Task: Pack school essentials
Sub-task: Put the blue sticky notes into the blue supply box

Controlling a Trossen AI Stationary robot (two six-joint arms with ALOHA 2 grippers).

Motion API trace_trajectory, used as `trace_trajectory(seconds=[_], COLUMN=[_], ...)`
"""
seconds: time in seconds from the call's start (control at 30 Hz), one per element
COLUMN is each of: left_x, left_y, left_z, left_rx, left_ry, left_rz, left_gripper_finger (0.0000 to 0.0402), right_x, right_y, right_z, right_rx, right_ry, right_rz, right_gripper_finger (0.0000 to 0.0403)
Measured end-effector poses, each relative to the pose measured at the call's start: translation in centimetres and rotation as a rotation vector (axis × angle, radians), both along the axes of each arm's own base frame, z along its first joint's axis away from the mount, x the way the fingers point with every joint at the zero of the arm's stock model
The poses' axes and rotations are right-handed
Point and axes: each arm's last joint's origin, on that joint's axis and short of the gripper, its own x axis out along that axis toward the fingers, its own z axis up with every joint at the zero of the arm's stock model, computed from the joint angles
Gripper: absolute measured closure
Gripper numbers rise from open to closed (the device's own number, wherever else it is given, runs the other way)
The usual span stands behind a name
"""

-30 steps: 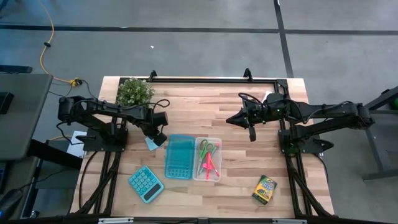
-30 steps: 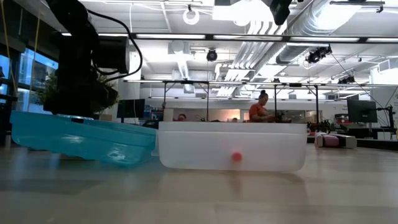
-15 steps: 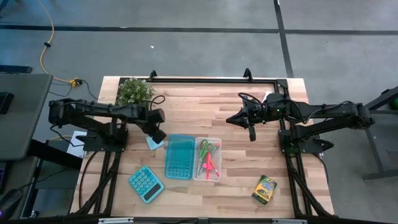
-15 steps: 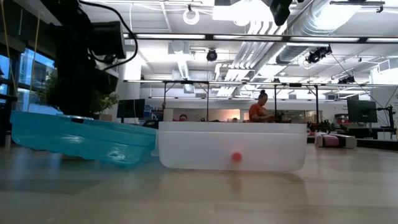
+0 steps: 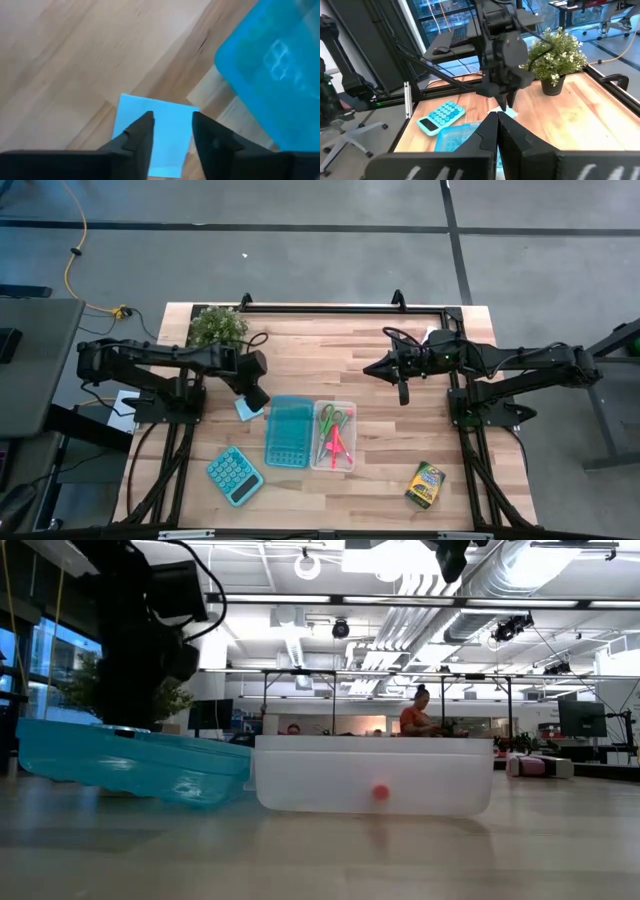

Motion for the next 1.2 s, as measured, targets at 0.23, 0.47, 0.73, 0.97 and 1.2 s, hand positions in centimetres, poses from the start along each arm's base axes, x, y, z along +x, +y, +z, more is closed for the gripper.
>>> trace_trajectory(seconds=[0.23, 0.47, 0.73, 0.97, 1.2], left_x=[0.4, 0.9, 1.1, 0.7, 0.1], left_y=[0.0, -0.3, -2.3, -6.3, -9.8], left_z=[1.7, 3.9, 6.3, 6.1, 3.9], left_rx=[-0.018, -0.095, -0.034, 0.05, 0.157], left_ry=[-0.055, -0.162, -0.233, -0.148, -0.005], left_rz=[-0.003, -0.027, 0.007, 0.062, 0.078], left_gripper_finger=[0.0239, 0.0238, 0.0238, 0.0238, 0.0238], right_x=[0.0, 0.0, 0.0, -0.1, -0.1], right_y=[0.0, 0.0, 0.0, 0.0, 0.0], right_z=[-0.2, -0.2, -0.3, -0.3, -0.3], right_rx=[0.004, 0.004, 0.004, 0.004, 0.004], right_ry=[0.022, 0.023, 0.027, 0.027, 0.033], right_rz=[-0.001, 0.0, 0.0, 0.0, 0.0], right_gripper_finger=[0.0403, 0.0403, 0.0403, 0.0403, 0.0403])
